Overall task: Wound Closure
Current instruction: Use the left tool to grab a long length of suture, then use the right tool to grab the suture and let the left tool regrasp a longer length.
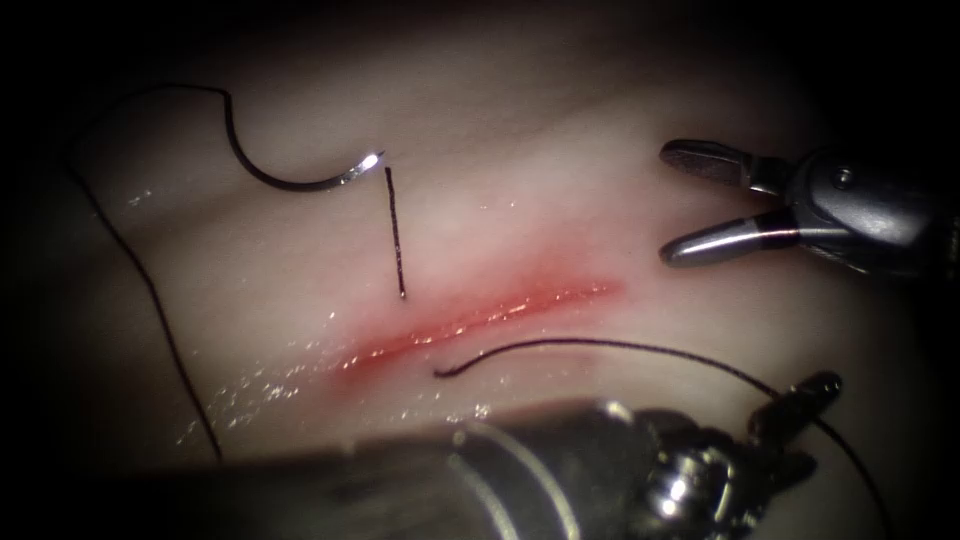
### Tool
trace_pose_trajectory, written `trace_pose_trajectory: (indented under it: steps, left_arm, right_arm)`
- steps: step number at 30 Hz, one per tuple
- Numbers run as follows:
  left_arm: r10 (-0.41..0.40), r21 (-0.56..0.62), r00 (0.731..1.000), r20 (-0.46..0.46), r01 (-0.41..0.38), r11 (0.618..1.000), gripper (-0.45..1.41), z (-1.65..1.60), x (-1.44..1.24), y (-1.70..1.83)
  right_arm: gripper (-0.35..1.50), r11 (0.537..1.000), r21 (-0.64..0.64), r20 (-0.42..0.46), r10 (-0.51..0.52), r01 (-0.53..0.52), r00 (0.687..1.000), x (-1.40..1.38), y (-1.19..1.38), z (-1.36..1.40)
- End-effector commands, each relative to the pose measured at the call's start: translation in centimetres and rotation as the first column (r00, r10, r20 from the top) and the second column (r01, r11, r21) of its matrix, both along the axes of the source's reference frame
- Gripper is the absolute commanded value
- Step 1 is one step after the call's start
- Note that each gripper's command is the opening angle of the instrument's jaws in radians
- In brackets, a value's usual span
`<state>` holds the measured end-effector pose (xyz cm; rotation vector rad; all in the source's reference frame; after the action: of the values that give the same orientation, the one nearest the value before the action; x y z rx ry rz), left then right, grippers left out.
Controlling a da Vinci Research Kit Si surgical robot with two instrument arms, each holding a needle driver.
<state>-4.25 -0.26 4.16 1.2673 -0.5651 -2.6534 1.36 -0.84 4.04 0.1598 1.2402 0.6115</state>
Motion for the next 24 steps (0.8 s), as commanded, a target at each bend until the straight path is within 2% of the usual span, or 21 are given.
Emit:
trace_pose_trajectory:
  steps: [1, 5, 7, 8, 10, 14, 20, 24]
  left_arm:
    - [-0.002, -0.001, 1.0, -0.001, 0.002, 1.0, 0.04, 0.07, -0.08, 0.0]
    - [-0.004, -0.003, 1.0, 0.001, 0.004, 1.0, -0.03, 0.1, -0.1, 0.04]
    - [0.0, -0.008, 1.0, 0.001, 0.0, 1.0, -0.13, 0.12, -0.1, 0.06]
    - [0.001, -0.008, 1.0, 0.002, -0.001, 1.0, -0.45, 0.14, -0.09, 0.07]
    - [0.006, -0.009, 1.0, 0.006, -0.006, 1.0, -0.45, 0.15, -0.07, 0.09]
    - [0.064, -0.01, 0.998, 0.015, -0.063, 0.998, -0.45, 0.12, 0.16, 0.02]
    - [0.085, 0.008, 0.996, 0.023, -0.086, 0.996, -0.45, -0.06, 0.68, -0.09]
    - [0.102, 0.017, 0.995, 0.02, -0.103, 0.995, -0.45, -0.23, 1.04, -0.15]
  right_arm:
    - [1.26, 1.0, -0.001, -0.002, -0.001, 0.001, 1.0, 0.08, 0.0, 0.05]
    - [1.26, 1.0, 0.003, -0.004, 0.0, 0.0, 1.0, 0.08, -0.02, 0.06]
    - [1.26, 1.0, 0.002, -0.005, -0.001, 0.001, 1.0, 0.08, -0.04, 0.06]
    - [1.26, 1.0, 0.002, -0.005, -0.001, 0.001, 1.0, 0.08, -0.04, 0.06]
    - [1.24, 1.0, 0.001, -0.003, 0.001, -0.001, 1.0, 0.08, -0.04, 0.06]
    - [1.18, 1.0, 0.006, -0.029, -0.03, 0.03, 0.999, 0.09, -0.04, 0.06]
    - [1.14, 0.967, -0.121, -0.063, -0.232, 0.223, 0.971, 0.28, -0.2, -0.06]
    - [1.14, 0.927, -0.244, -0.088, -0.314, 0.285, 0.945, 0.51, -0.31, -0.22]
